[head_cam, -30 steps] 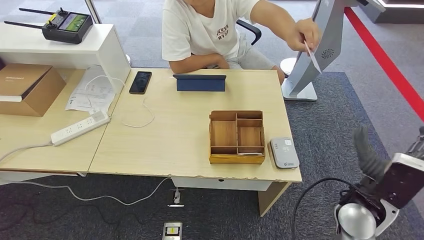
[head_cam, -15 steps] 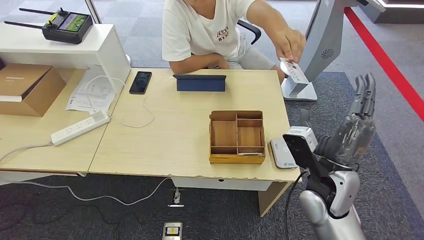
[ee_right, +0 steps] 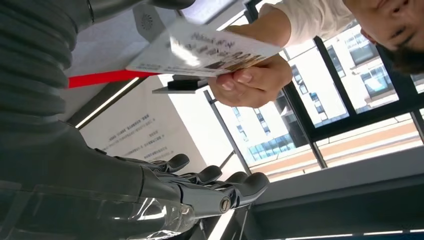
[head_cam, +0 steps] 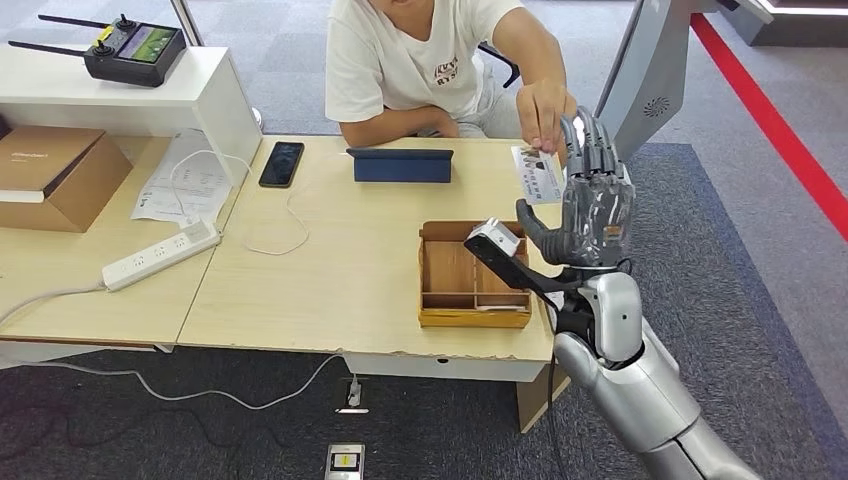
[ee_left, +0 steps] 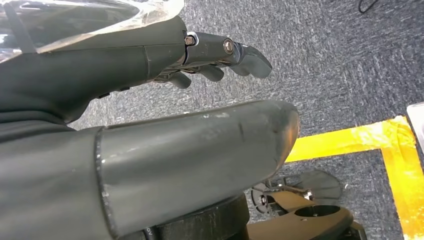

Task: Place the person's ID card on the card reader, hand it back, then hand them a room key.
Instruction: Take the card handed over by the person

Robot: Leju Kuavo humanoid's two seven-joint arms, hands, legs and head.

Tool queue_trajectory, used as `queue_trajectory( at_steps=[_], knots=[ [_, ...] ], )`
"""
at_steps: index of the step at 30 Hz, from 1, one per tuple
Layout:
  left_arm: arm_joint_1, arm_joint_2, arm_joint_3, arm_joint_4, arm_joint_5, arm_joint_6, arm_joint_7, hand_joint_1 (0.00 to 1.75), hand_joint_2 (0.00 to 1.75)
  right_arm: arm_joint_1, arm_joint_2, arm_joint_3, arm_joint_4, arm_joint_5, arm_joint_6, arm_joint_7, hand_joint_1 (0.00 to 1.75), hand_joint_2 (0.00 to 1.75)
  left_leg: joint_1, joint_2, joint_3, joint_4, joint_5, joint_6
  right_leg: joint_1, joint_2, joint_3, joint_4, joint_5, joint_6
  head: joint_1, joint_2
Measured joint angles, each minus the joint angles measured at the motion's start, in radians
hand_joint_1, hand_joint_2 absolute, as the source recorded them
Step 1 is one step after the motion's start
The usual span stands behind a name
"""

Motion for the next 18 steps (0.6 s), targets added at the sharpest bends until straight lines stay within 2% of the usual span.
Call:
queue_trajectory(
  at_steps=[8,9,13,15,18],
  knots=[
    [0.0,0.002,0.0,-0.006,-0.004,0.001,0.01,0.0,0.0,-0.093,0.011,0.091,0.136,-0.071,-0.003,-0.02,0.0,1.75,0.0,0.0,-0.001,0.0,0.0,0.0,0.0,-0.001,-0.001,0.0,0.0,0.0,0.0,0.0],
    [0.0,0.002,0.0,-0.007,-0.004,0.001,0.01,0.0,0.0,-0.102,0.013,0.101,0.148,-0.077,-0.008,-0.02,0.04,1.75,0.0,0.0,-0.001,0.0,0.0,0.0,0.0,-0.001,-0.001,0.0,0.0,0.0,0.0,0.0],
    [0.001,0.002,0.0,-0.007,-0.006,0.001,0.008,0.0,0.0,-0.12,0.015,0.131,0.174,-0.093,-0.024,-0.016,1.58,1.75,0.0,0.0,-0.001,0.0,0.0,0.0,0.0,-0.001,-0.001,0.0,0.0,0.0,0.0,0.0],
    [0.001,0.002,0.0,-0.008,-0.006,0.002,0.002,0.0,0.0,-0.127,0.015,0.143,0.181,-0.098,-0.029,-0.015,1.64,1.75,0.0,0.0,-0.001,0.0,0.0,0.0,0.0,-0.001,-0.001,0.0,0.0,0.0,0.0,0.0],
    [0.001,0.002,0.0,-0.008,-0.006,0.004,-0.006,0.0,0.0,-0.133,0.016,0.156,0.186,-0.102,-0.035,-0.011,1.57,1.75,0.0,0.0,-0.001,0.0,0.0,0.0,0.0,-0.001,-0.001,0.0,0.0,0.0,0.0,0.0]
  ],
)
